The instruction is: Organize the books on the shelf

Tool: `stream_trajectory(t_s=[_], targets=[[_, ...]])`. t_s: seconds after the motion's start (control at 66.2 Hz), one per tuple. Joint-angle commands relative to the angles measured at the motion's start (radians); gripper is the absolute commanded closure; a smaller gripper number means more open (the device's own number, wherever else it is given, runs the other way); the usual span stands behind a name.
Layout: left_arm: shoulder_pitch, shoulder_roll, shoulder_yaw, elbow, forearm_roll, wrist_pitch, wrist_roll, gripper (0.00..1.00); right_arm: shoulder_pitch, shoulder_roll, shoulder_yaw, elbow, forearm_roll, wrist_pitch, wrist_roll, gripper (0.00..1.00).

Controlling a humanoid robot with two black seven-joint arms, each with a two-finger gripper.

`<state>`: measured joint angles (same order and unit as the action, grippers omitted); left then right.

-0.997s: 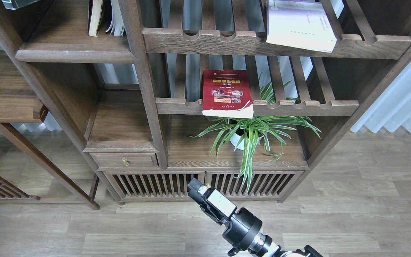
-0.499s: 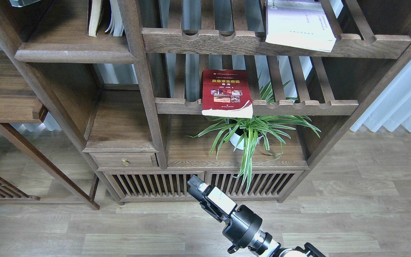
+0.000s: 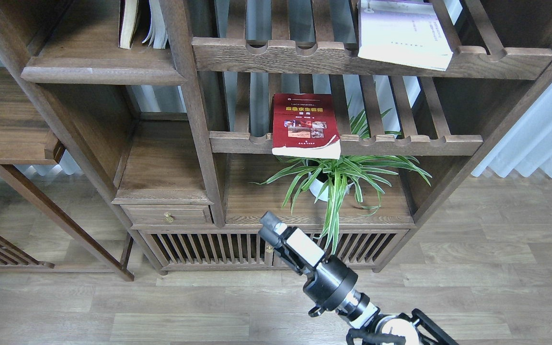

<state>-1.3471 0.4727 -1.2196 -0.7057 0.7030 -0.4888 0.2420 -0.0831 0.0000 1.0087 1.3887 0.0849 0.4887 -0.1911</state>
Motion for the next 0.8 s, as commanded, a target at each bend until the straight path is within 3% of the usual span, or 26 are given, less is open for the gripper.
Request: stream_trajectory(t_s=[0.0, 0.136, 0.242, 0.468, 0.786], targets=[[0.019, -0.009, -0.001, 0.003, 0.024, 0.0, -0.047, 0.99, 0.003, 0.0, 0.008, 0.007, 0.019, 0.0, 0.001, 0.01], [0.029, -0.066, -0.003, 0.06, 0.02, 0.0, -0.119, 0.99, 0.003, 0.0, 0.022, 0.023, 0.038, 0.0, 0.002, 0.01], [0.036, -0.098, -0.005, 0.075, 0.007, 0.0, -0.142, 0.99, 0.003, 0.0, 0.028, 0.033, 0.045, 0.0, 0.009, 0.01], [0.057, -0.094, 0.015, 0.084, -0.063, 0.0, -0.128, 0.97, 0.011, 0.0, 0.036, 0.033, 0.078, 0.0, 0.009, 0.01], [0.083, -0.086, 0.015, 0.083, -0.1, 0.0, -0.141, 1.0, 0.043, 0.0, 0.056, 0.033, 0.093, 0.0, 0.009, 0.01]])
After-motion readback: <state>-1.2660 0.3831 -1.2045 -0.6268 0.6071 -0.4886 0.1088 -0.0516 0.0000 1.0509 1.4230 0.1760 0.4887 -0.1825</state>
